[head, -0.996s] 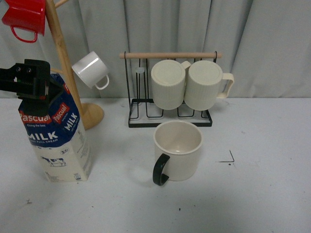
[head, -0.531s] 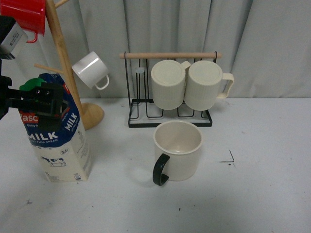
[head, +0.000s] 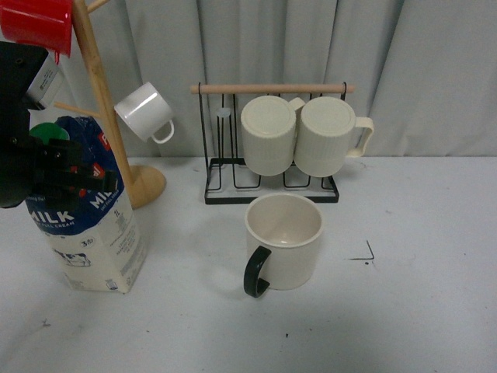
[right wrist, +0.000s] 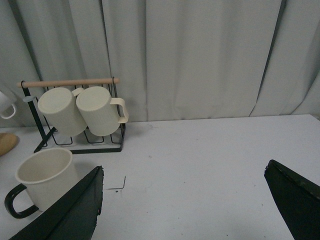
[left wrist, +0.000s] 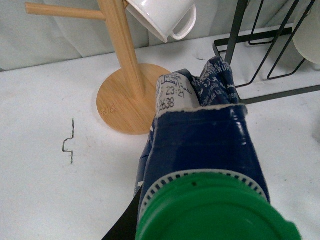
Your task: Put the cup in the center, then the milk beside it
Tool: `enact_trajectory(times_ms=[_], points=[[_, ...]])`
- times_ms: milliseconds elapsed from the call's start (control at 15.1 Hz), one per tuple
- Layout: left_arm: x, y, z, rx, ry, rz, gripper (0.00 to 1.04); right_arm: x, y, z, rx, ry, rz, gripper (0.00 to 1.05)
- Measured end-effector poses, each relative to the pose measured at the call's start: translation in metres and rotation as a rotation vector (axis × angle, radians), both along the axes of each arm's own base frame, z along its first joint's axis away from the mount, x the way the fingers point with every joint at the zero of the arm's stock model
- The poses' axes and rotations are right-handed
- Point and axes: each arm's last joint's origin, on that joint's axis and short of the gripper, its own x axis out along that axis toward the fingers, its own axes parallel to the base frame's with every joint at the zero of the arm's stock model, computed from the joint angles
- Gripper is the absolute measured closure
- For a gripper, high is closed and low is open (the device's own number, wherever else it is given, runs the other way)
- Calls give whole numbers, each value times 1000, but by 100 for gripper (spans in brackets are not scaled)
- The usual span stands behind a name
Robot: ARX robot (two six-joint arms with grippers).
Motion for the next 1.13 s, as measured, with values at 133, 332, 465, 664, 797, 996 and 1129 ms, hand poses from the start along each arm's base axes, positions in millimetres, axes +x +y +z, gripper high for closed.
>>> enact_trajectory(times_ms=[133,332,465,664,797,996,1129], points=[[-5,-8,7,8,13,3,82,0,0,0,0,0,0,6],[-9,-43,30,17,-38,-46,83,0,0,0,0,0,0,6],[-5,-76,54,-11,-152,-108,83,0,0,0,0,0,0,6],[-5,-97,44,-15,-162,-111,83,0,0,0,0,0,0,6],[-3,-101,31,5,-144,-95,83,0,0,0,0,0,0,6],[-6,-112,30,-17,-177,-96,83,0,0,0,0,0,0,6],[-9,-119,24,-23,-175,-109,83,0,0,0,0,0,0,6]])
